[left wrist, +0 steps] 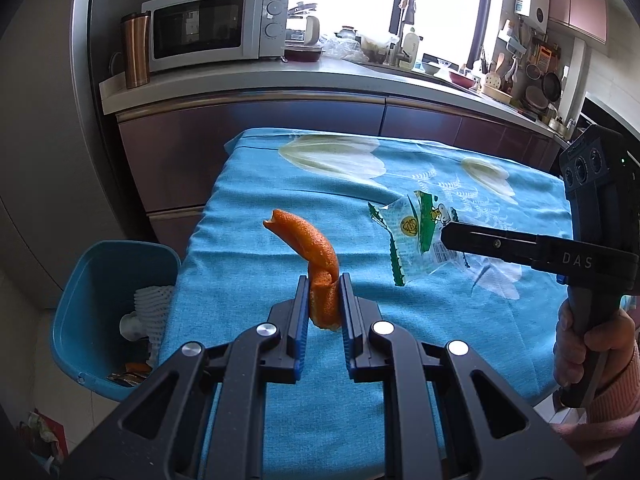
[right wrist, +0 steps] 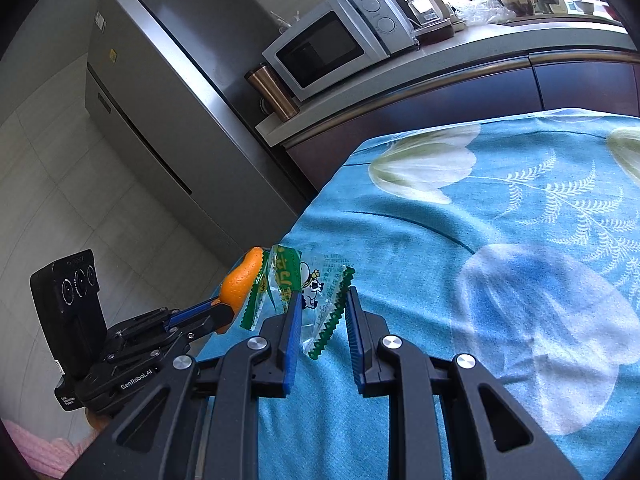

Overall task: Collect trash
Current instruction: 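Lift the orange peel and green-printed wrapper off the table with both tools, then carry the orange peel and green-printed wrapper over to the teal bin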

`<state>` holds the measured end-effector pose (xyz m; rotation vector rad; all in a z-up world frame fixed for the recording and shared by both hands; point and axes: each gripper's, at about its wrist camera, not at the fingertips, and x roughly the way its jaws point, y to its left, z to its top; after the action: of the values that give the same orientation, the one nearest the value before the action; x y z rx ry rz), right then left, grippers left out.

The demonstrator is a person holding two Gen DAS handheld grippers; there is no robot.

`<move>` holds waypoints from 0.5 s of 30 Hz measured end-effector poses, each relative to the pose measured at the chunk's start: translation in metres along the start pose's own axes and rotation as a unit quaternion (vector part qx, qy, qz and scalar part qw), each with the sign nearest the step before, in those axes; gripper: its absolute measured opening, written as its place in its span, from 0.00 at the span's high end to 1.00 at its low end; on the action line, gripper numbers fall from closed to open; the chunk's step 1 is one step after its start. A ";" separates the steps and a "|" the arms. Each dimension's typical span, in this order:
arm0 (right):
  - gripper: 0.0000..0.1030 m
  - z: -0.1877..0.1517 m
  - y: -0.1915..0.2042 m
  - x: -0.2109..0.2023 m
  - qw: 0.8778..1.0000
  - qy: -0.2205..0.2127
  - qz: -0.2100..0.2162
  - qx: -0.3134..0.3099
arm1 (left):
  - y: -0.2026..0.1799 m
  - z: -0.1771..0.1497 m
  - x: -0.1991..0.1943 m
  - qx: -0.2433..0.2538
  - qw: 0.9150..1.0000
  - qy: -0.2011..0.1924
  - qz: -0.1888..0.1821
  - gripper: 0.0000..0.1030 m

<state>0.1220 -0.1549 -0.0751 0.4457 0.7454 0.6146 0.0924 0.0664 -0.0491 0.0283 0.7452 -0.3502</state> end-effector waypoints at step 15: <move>0.80 0.000 0.009 0.011 1.000 0.009 0.010 -0.008 | 0.012 -0.002 -0.008 -0.008 1.000 -0.006 0.014 0.85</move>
<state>0.1246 -0.1410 -0.0753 0.4332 0.7533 0.6428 0.0894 0.0800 -0.0458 0.0204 0.7342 -0.3180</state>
